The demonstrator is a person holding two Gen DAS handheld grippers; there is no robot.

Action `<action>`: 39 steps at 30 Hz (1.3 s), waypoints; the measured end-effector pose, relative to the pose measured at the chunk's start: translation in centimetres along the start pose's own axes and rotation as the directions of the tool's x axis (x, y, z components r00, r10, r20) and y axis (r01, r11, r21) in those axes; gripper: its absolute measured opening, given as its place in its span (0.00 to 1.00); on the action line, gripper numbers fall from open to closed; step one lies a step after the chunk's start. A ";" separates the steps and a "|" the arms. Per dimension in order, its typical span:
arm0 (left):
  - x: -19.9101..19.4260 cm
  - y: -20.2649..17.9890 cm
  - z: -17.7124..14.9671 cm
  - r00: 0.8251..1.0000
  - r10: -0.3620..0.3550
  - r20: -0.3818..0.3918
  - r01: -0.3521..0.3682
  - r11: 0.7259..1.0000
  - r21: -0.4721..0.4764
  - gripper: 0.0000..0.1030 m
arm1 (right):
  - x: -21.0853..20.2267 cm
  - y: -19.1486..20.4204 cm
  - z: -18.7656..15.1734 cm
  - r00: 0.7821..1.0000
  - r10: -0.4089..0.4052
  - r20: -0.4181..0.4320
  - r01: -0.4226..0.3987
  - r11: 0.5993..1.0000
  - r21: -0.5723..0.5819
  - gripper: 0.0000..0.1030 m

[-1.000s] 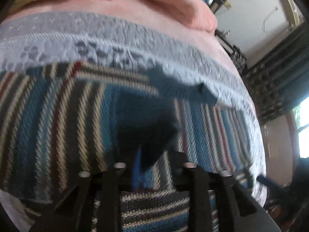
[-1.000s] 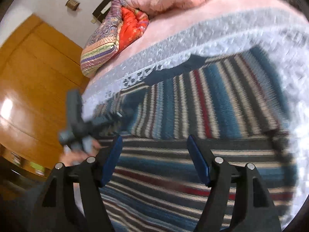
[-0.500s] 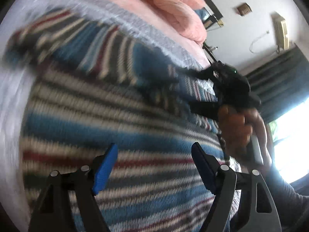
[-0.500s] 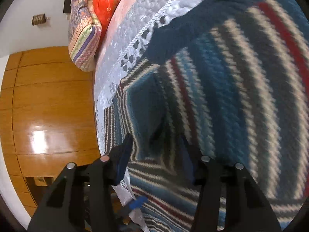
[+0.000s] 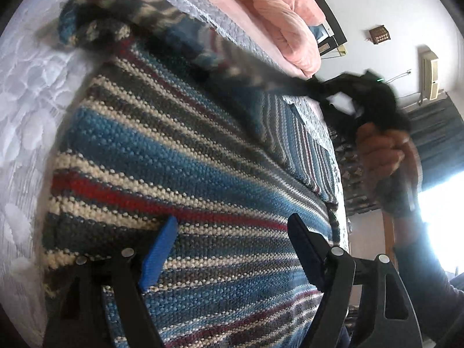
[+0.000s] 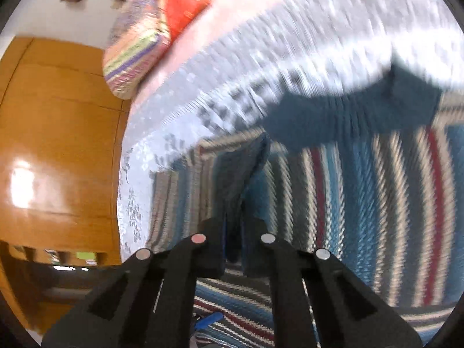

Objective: Fold small clothes

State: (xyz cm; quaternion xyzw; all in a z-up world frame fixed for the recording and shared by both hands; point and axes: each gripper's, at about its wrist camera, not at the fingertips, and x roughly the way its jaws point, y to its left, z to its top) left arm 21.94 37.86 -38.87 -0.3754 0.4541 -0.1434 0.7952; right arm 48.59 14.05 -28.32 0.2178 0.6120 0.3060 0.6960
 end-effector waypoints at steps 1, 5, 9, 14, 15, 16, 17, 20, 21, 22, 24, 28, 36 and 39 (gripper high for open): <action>0.0 0.0 0.0 1.000 -0.002 -0.001 0.002 1.000 -0.008 0.76 | -1.0 0.7 0.3 1.000 -0.009 0.014 0.009 1.000 -0.022 0.05; 0.2 0.3 0.4 1.000 -0.005 -0.006 0.005 1.000 -0.027 0.76 | -5.5 3.1 1.5 0.996 -0.051 0.075 0.059 0.992 -0.111 0.05; 0.3 0.2 0.3 1.000 0.004 -0.005 -0.004 1.000 -0.024 0.76 | -9.4 4.5 2.3 0.988 -0.082 0.131 0.104 0.980 -0.172 0.05; 0.2 0.1 0.4 1.000 0.005 -0.007 -0.005 0.999 -0.032 0.76 | -12.5 2.8 2.1 0.978 -0.106 0.180 0.139 0.974 -0.180 0.05; 0.2 0.0 0.4 1.000 0.003 -0.007 -0.003 0.999 -0.034 0.76 | -12.9 1.9 1.9 0.976 -0.111 0.187 0.145 0.973 -0.177 0.05; 0.2 0.0 0.5 1.000 0.001 -0.007 -0.001 0.999 -0.035 0.76 | -13.1 0.9 1.7 0.975 -0.116 0.188 0.149 0.974 -0.170 0.05; 0.1 -0.1 0.6 1.000 0.000 -0.007 -0.001 0.999 -0.034 0.76 | -13.1 0.0 1.6 0.975 -0.120 0.187 0.151 0.976 -0.158 0.05; -0.4 -0.5 1.1 1.000 -0.009 0.003 0.009 1.000 -0.021 0.76 | -12.9 -3.7 1.0 0.974 -0.135 0.180 0.156 0.982 -0.109 0.05; -0.6 -0.7 1.4 1.000 -0.011 0.007 0.011 1.000 -0.016 0.76 | -13.0 -4.6 0.8 0.975 -0.135 0.177 0.154 0.983 -0.098 0.05; -0.8 -0.8 1.7 1.000 -0.012 0.011 0.012 1.000 -0.009 0.76 | -13.0 -5.7 0.6 0.975 -0.140 0.174 0.157 0.984 -0.086 0.05; -1.3 -1.2 2.7 1.000 -0.013 0.025 0.012 1.000 0.009 0.76 | -12.6 -8.0 0.0 0.975 -0.146 0.167 0.156 0.986 -0.050 0.05; -1.8 -1.6 5.1 0.999 -0.001 0.045 -0.001 0.999 0.042 0.76 | -11.7 -11.7 -0.9 0.975 -0.159 0.153 0.160 0.987 0.006 0.05; -1.1 -2.3 10.7 0.997 0.035 0.063 -0.041 0.995 0.096 0.76 | -9.4 -16.6 -2.2 0.974 -0.195 0.119 0.189 0.980 0.058 0.05; 0.5 -1.6 12.9 0.998 0.051 0.029 -0.053 0.996 0.072 0.76 | -8.0 -17.9 -2.4 0.967 -0.239 0.094 0.235 0.971 0.045 0.09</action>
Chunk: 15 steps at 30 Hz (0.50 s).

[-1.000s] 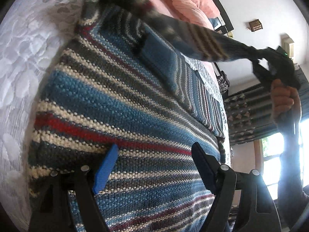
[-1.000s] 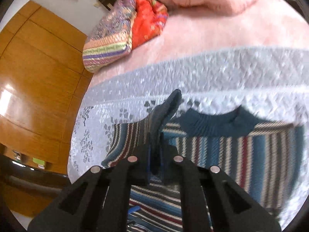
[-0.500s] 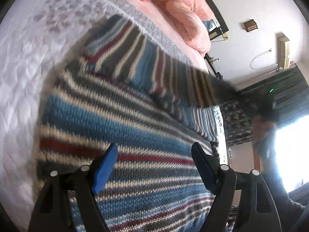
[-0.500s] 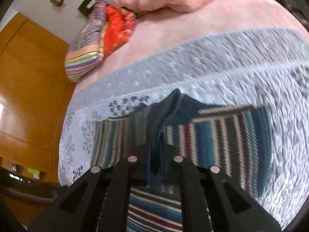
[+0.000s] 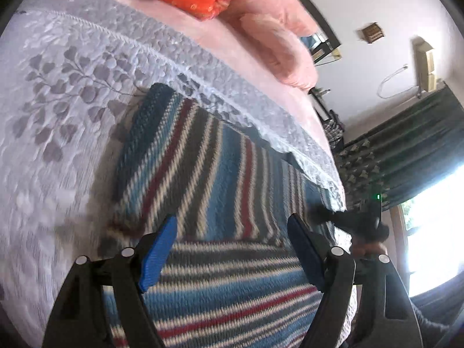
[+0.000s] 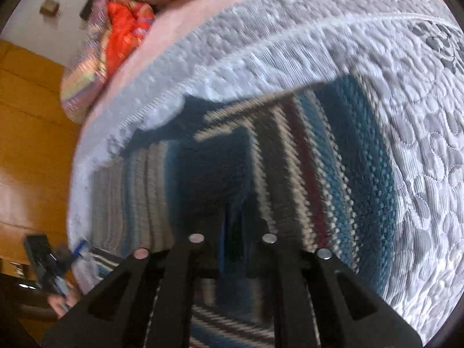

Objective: Fold small clothes

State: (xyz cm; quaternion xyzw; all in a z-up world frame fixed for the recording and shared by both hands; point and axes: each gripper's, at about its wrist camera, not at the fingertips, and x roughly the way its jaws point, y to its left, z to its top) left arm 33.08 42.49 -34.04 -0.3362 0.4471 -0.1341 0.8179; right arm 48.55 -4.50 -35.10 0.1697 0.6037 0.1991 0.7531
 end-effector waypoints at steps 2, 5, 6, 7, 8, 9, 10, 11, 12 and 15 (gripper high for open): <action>1.6 0.6 1.6 0.998 0.028 -0.062 -0.030 0.999 -0.020 0.76 | -0.2 -0.1 0.1 1.000 0.009 -0.003 -0.009 1.000 -0.004 0.16; 2.3 0.1 4.1 0.997 0.002 -0.075 -0.004 1.000 -0.019 0.76 | -3.0 0.3 1.1 0.996 0.046 0.081 -0.047 0.999 0.013 0.20; 2.4 -0.3 5.2 0.998 -0.007 -0.068 0.006 1.000 -0.009 0.76 | -3.8 0.5 1.6 0.991 0.079 0.108 -0.081 0.996 0.021 0.20; 2.5 -0.6 5.9 0.998 -0.015 -0.062 0.015 1.000 -0.002 0.76 | -4.0 0.7 2.0 0.987 0.109 0.119 -0.112 0.993 0.021 0.20; 3.0 -0.7 7.1 0.998 -0.028 -0.058 0.028 1.000 0.002 0.76 | -3.8 1.0 2.5 0.985 0.130 0.112 -0.132 0.991 0.016 0.20; 3.5 -0.7 7.9 0.998 -0.025 -0.057 0.025 1.000 -0.006 0.76 | -3.0 1.3 3.0 0.985 0.153 0.084 -0.154 0.988 0.017 0.20; 4.1 -0.4 8.6 0.998 -0.026 -0.059 0.024 0.999 -0.024 0.76 | -2.2 1.3 3.3 0.985 0.163 0.061 -0.165 0.986 0.025 0.20; 5.2 0.1 9.3 0.997 -0.041 -0.072 0.037 0.998 -0.053 0.76 | -0.8 1.2 3.4 0.986 0.166 0.020 -0.166 0.985 0.040 0.20; 6.1 0.6 9.8 0.996 -0.037 -0.085 0.032 0.997 -0.070 0.76 | 0.3 0.9 3.3 0.987 0.160 -0.009 -0.160 0.986 0.050 0.20; 8.9 2.9 10.1 0.991 0.034 -0.129 -0.049 0.992 -0.115 0.71 | 2.8 -0.4 2.7 0.991 0.119 -0.054 -0.116 0.991 0.060 0.03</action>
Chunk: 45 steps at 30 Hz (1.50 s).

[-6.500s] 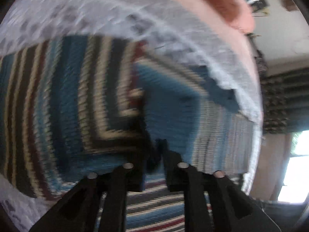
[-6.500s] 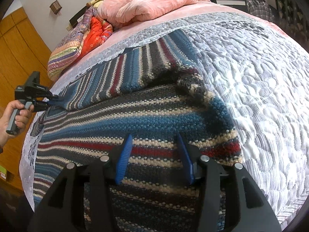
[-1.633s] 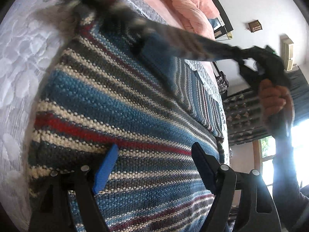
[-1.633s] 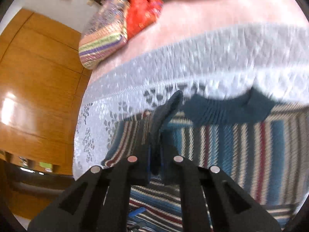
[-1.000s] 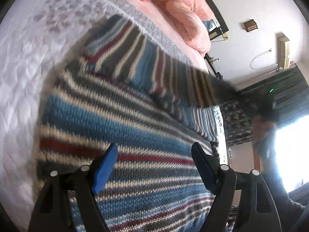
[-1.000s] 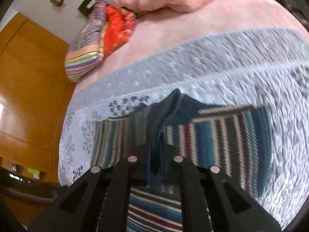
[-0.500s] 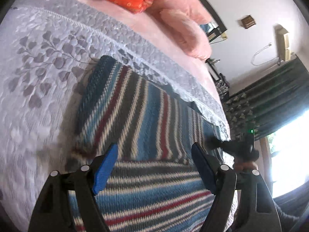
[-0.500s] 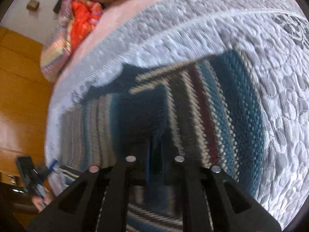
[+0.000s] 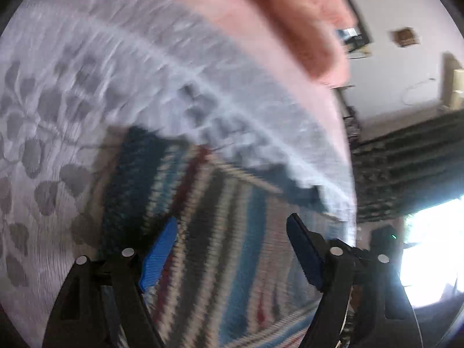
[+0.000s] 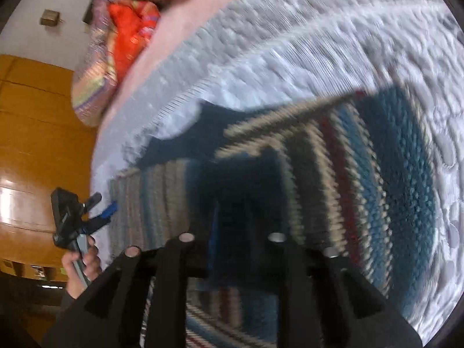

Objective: Fold small clothes

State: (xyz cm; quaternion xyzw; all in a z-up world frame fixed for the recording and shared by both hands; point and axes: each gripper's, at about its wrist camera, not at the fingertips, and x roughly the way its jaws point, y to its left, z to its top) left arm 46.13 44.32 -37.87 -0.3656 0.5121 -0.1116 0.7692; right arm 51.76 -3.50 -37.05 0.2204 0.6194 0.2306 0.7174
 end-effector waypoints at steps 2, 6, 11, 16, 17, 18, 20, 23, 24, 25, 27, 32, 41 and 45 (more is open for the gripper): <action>0.2 0.1 -0.2 1.000 0.002 0.007 -0.002 1.000 0.008 0.71 | -0.5 -0.6 -0.2 1.000 0.026 0.005 -0.026 0.999 0.024 0.03; -1.9 -1.7 -1.6 0.997 -0.078 -0.019 0.079 0.995 0.062 0.71 | -3.1 0.0 -2.1 0.994 0.103 0.021 -0.103 0.995 -0.002 0.15; -1.1 -1.3 -4.9 0.994 0.011 -0.109 0.003 0.992 0.128 0.70 | -1.4 -0.6 -4.5 0.998 0.053 -0.039 -0.054 0.998 -0.023 0.08; -2.3 -1.0 -6.3 0.997 0.003 -0.072 0.003 0.997 0.083 0.71 | -3.8 -0.2 -5.3 0.995 0.095 -0.012 -0.095 0.995 0.010 0.23; -3.4 -1.0 -7.0 0.998 -0.019 -0.068 0.023 0.997 0.071 0.74 | -5.0 0.1 -6.0 0.995 0.103 -0.008 -0.103 0.995 -0.002 0.25; -4.4 -1.0 -7.9 0.997 -0.027 -0.067 0.032 0.997 0.076 0.75 | -6.7 0.0 -7.2 0.995 0.104 -0.008 -0.104 0.995 -0.010 0.26; -6.7 -0.6 -10.3 0.997 -0.027 -0.074 0.034 0.996 0.088 0.77 | -9.2 -1.2 -9.5 0.997 0.079 -0.002 -0.079 0.997 -0.005 0.31; -10.8 1.3 -14.8 0.996 0.021 -0.086 -0.013 0.995 0.095 0.77 | -12.9 -4.1 -14.2 1.000 0.017 0.007 -0.017 0.999 0.037 0.37; -11.9 1.8 -16.0 0.996 0.043 -0.083 -0.035 0.995 0.093 0.79 | -14.3 -5.6 -16.5 0.999 -0.047 0.009 0.047 0.997 0.065 0.40; -13.1 2.6 -18.0 0.994 0.062 -0.090 -0.055 0.995 0.078 0.80 | -15.0 -6.5 -17.9 0.998 -0.067 0.006 0.066 0.994 0.084 0.43; -14.4 4.3 -20.8 0.989 0.072 -0.129 -0.069 0.997 0.030 0.80 | -15.9 -9.0 -21.6 0.996 -0.079 -0.034 0.083 0.986 0.144 0.44; -14.9 6.8 -28.6 0.962 0.099 -0.253 -0.115 0.992 -0.049 0.80 | -15.1 -10.4 -29.2 0.988 -0.114 -0.104 0.133 0.969 0.208 0.51; -13.4 5.6 -35.2 0.938 0.007 -0.347 -0.050 0.992 -0.116 0.81 | -14.1 -5.2 -35.0 0.988 -0.033 -0.148 0.062 0.979 0.193 0.58; -13.2 5.1 -37.2 0.934 -0.046 -0.355 -0.008 0.989 -0.150 0.81 | -14.1 -3.6 -37.2 0.985 0.036 -0.169 0.001 0.978 0.209 0.58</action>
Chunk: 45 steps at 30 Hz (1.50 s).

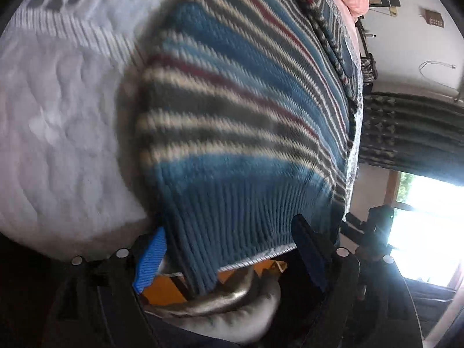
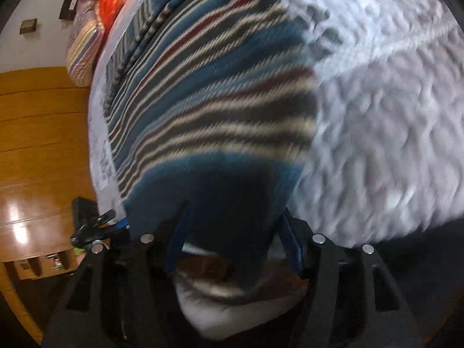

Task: Fold small clothes
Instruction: 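Fold the hem up toward the collar with both tools and lower it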

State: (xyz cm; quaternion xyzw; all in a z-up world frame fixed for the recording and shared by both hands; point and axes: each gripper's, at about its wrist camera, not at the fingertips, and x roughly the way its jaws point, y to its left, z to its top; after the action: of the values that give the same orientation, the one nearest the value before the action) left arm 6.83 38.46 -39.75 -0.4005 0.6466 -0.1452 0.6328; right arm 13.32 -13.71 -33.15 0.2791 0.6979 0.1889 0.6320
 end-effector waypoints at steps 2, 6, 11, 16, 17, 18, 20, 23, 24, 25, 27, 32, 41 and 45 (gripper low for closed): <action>0.2 0.1 -0.7 0.999 -0.041 0.009 0.041 0.999 -0.020 0.81 | -0.2 0.3 -0.5 1.000 0.023 0.003 -0.023 1.000 0.006 0.58; 0.0 0.4 -1.3 0.997 -0.071 0.041 0.072 0.997 -0.039 0.61 | 0.4 0.2 -1.8 0.999 0.035 0.009 -0.035 0.999 0.030 0.56; 0.6 1.1 -1.6 0.999 -0.048 0.022 0.050 0.993 -0.108 0.09 | 1.4 -0.5 -2.6 1.000 0.022 -0.008 -0.022 0.999 0.036 0.14; -1.3 0.8 -2.5 0.992 -0.093 0.086 0.102 0.990 -0.097 0.07 | -1.3 -0.3 -3.3 0.994 0.088 0.066 -0.090 0.996 0.016 0.06; -1.9 0.4 -2.7 0.988 -0.112 0.106 0.122 0.989 -0.087 0.07 | -2.3 -0.1 -3.3 0.990 0.115 0.085 -0.116 0.993 0.007 0.06; -2.6 -0.1 -2.9 0.983 -0.132 0.124 0.142 0.987 -0.075 0.07 | -2.9 0.0 -3.4 0.987 0.130 0.097 -0.131 0.991 0.000 0.06; -4.2 -1.2 -3.3 0.971 -0.171 0.165 0.180 0.983 -0.041 0.07 | -4.3 0.8 -3.3 0.979 0.163 0.121 -0.161 0.987 -0.025 0.06; -6.8 -3.1 -3.5 0.950 -0.221 0.221 0.225 0.974 0.008 0.07 | -6.8 2.5 -2.8 0.962 0.216 0.164 -0.206 0.976 -0.076 0.06; -7.5 -3.6 -3.4 0.945 -0.230 0.235 0.232 0.973 0.019 0.07 | -7.4 3.0 -2.6 0.959 0.226 0.174 -0.213 0.973 -0.087 0.06; -8.0 -4.2 -3.2 0.940 -0.239 0.244 0.239 0.971 0.030 0.07 | -8.0 3.4 -2.3 0.955 0.232 0.183 -0.217 0.971 -0.101 0.06; -9.0 -5.4 -2.8 0.933 -0.250 0.259 0.244 0.968 0.054 0.07 | -9.0 4.4 -1.7 0.949 0.244 0.198 -0.222 0.967 -0.126 0.06; -10.6 -7.3 -1.1 0.927 -0.259 0.273 0.244 0.966 0.087 0.07 | -10.2 6.7 0.4 0.943 0.252 0.218 -0.218 0.961 -0.169 0.06; -11.9 -9.4 4.4 0.934 -0.237 0.269 0.215 0.971 0.110 0.07 | -10.6 9.0 7.1 0.946 0.214 0.245 -0.161 0.963 -0.217 0.06; -11.4 -10.0 8.2 0.941 -0.214 0.261 0.196 0.976 0.096 0.07 | -9.8 9.9 11.0 0.953 0.184 0.242 -0.129 0.966 -0.225 0.06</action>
State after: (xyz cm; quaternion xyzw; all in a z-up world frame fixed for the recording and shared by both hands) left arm 16.45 42.72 -26.05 -0.4596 0.5039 -0.1767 0.7097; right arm 26.09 -13.18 -20.91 0.2892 0.5608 0.2715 0.7267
